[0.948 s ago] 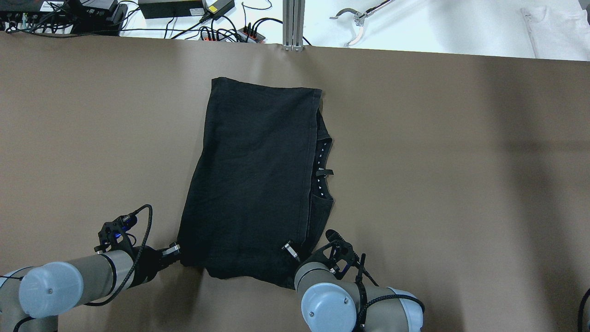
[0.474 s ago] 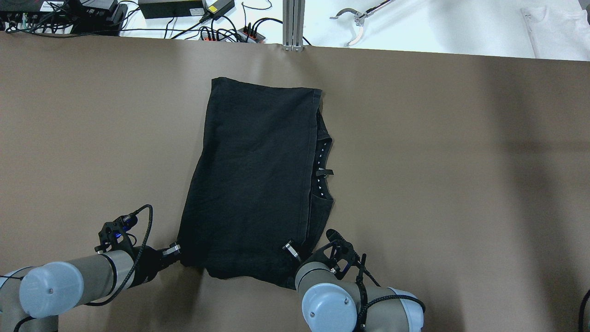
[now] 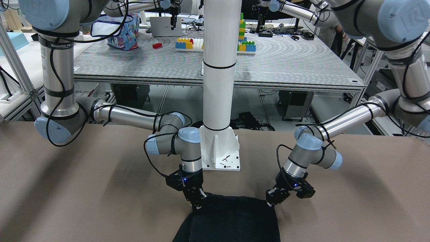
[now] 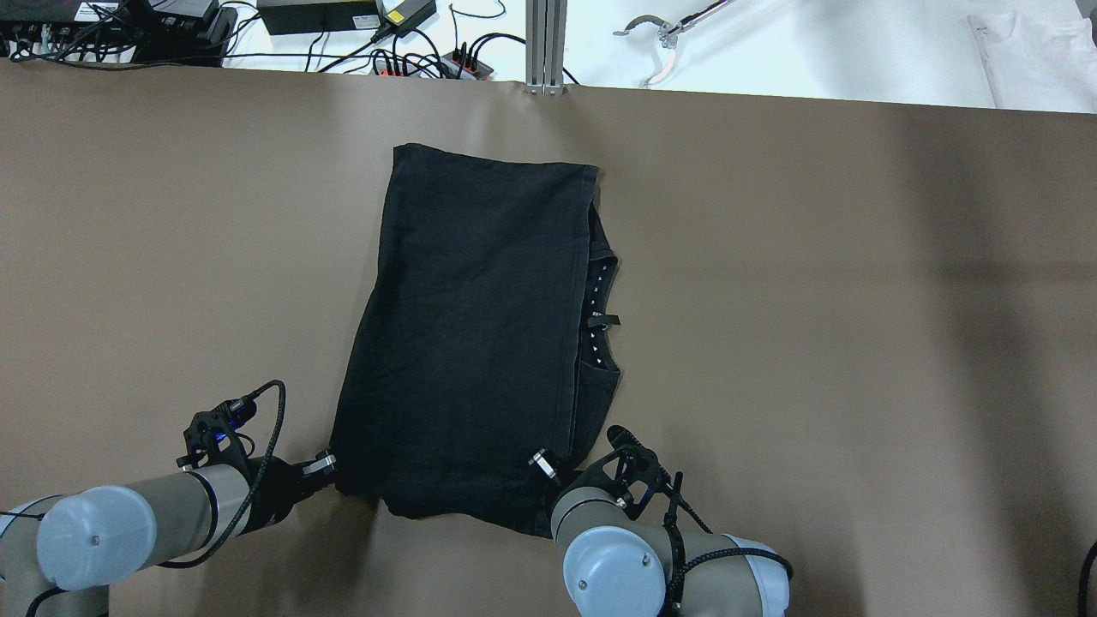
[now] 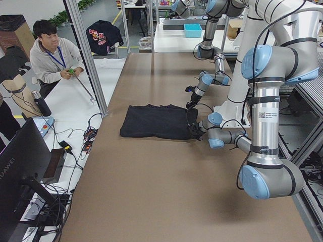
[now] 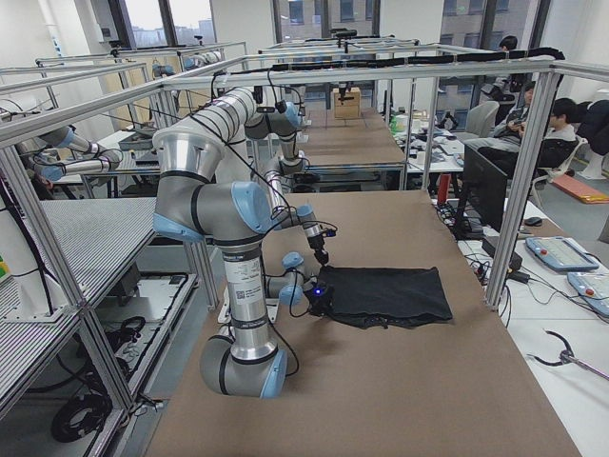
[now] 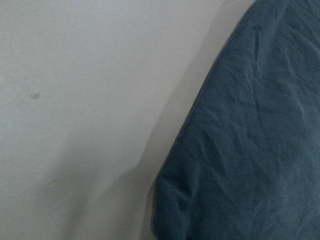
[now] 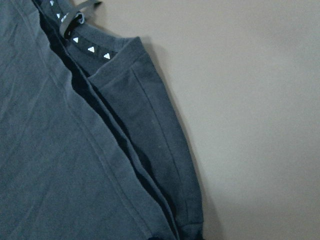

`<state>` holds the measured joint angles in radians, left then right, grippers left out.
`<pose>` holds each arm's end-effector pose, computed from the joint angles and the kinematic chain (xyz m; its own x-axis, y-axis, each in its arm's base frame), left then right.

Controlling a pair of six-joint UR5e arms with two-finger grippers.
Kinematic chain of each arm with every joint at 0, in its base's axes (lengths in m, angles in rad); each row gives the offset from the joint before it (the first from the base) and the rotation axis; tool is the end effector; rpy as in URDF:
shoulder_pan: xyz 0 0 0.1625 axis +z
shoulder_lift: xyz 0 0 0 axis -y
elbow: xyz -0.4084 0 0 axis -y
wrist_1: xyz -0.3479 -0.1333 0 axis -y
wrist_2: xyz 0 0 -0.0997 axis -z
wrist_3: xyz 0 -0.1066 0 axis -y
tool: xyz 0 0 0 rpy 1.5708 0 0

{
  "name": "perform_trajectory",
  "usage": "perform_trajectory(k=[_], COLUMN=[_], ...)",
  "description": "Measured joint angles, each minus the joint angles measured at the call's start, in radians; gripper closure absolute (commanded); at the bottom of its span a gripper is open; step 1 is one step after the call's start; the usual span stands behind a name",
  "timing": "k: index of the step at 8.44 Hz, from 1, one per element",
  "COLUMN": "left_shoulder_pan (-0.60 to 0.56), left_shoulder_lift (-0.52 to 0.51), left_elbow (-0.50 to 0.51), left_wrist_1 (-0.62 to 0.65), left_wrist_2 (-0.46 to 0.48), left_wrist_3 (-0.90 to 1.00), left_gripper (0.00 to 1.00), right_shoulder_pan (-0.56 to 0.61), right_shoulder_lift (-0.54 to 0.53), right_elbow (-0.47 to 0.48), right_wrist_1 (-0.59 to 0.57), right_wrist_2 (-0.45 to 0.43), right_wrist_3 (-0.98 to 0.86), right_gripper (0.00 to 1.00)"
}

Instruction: Fold clothes

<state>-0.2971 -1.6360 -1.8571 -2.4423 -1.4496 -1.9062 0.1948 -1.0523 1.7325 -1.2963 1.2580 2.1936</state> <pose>0.4226 -0.2823 0.3926 0.1763 -0.3957 -0.9013 0.4843 0.8320 -0.2705 -0.5695 -0.2817 0.2757 0.2093 0.6070 0.7666 -0.6804 0.6535 -0.3316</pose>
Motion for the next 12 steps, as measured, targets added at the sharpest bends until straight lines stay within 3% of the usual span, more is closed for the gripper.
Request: perform_trajectory(k=[5,9,12], left_shoulder_pan=[0.000,0.048,0.020], left_shoulder_lift=[-0.014,-0.020,-0.027], left_elbow=[-0.016,-0.116,-0.183], left_wrist_1=[0.000,0.007,0.066], left_wrist_2=[-0.002,0.014,-0.020], left_wrist_3=[0.003,0.006,0.052], left_gripper=[1.00,1.00,1.00], right_shoulder_pan=[0.001,-0.045,-0.047], right_shoulder_lift=[-0.022,-0.177,-0.186], right_elbow=[0.045,0.302,0.398], right_wrist_1=[0.004,-0.027,-0.110], right_wrist_2=[0.003,0.008,0.010], right_wrist_3=[-0.029,-0.068,-0.083], right_gripper=[1.00,1.00,1.00])
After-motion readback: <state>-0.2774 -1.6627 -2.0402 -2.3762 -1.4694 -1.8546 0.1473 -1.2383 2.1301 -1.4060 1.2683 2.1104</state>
